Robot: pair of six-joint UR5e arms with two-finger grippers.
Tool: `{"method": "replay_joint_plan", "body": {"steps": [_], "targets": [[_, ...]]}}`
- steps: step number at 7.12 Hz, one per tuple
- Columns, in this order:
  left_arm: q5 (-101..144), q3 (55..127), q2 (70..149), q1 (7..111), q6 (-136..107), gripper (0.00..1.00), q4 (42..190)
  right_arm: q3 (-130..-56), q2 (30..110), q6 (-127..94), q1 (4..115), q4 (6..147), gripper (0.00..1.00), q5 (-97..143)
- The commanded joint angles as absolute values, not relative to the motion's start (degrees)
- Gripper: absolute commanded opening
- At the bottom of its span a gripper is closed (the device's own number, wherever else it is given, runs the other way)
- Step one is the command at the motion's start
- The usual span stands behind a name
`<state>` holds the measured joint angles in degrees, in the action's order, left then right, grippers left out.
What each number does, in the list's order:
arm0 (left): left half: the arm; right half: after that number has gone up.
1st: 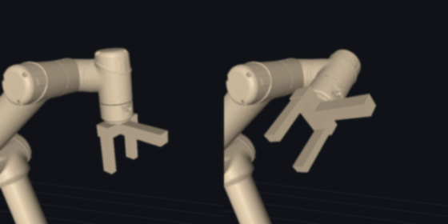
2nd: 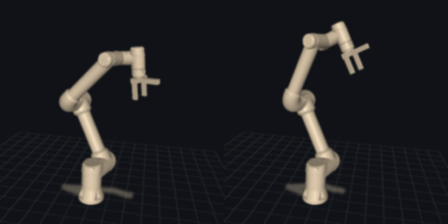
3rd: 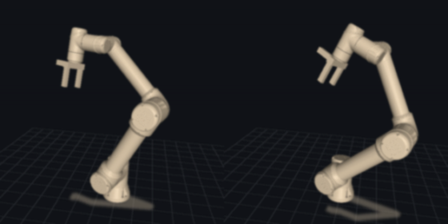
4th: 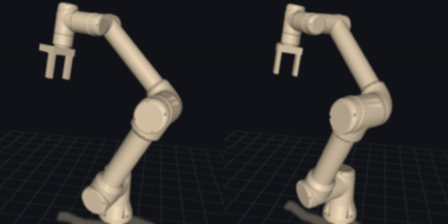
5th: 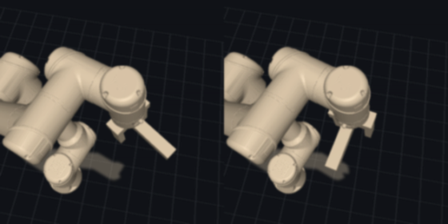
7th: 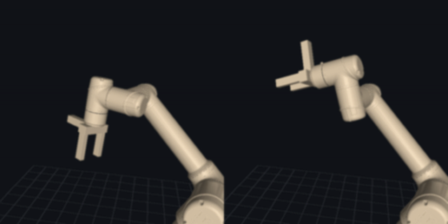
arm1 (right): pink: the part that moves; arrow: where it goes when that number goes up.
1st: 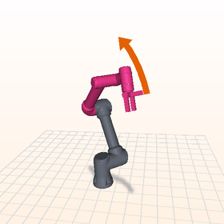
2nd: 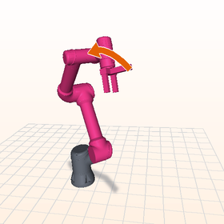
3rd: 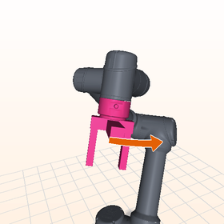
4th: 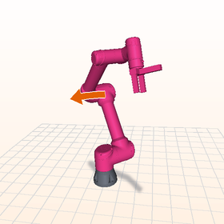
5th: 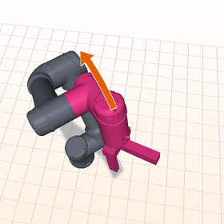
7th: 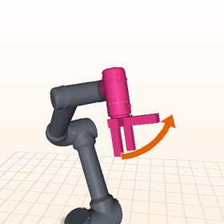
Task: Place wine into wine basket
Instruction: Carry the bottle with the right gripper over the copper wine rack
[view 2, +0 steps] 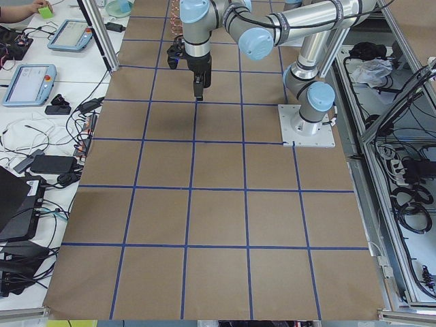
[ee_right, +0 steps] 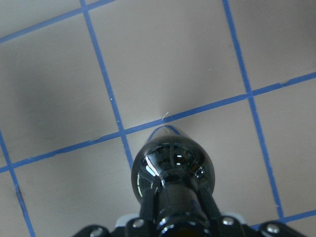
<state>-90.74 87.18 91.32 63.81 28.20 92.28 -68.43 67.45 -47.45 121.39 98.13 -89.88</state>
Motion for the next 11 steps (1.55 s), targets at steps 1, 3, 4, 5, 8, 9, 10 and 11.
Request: {"method": "replay_joint_plan", "body": {"steps": [1,3,4,5,8,9,10,11], "targets": [[-89.4,87.2,91.3,63.9,28.1,1.00,92.3,-77.2,77.9,-35.3,110.4,95.2,0.11,-87.5],[-89.4,87.2,91.3,63.8,28.1,1.00,92.3,-81.2,85.4,-23.7,105.0,85.2,0.10,-87.4],[-89.7,87.2,91.1,63.6,28.2,1.00,92.6,-81.3,87.2,-20.2,102.6,81.2,0.09,-87.6],[-89.8,87.2,90.8,63.6,28.2,1.00,92.8,-81.3,88.4,-12.9,100.1,77.5,0.09,-89.5],[-89.8,87.2,90.6,63.6,28.2,1.00,93.0,-81.3,89.0,5.2,88.5,76.1,0.09,-93.8],[-89.9,87.3,90.6,63.5,28.3,1.00,93.2,-81.3,89.1,10.0,86.2,76.6,0.09,-93.7],[-89.8,87.3,90.6,63.5,28.3,1.00,93.1,-81.3,89.1,13.2,84.3,77.0,0.08,-93.4],[-89.8,87.3,90.6,63.6,28.2,1.00,93.1,-81.6,88.9,16.1,82.8,77.3,0.07,-93.0]]}}
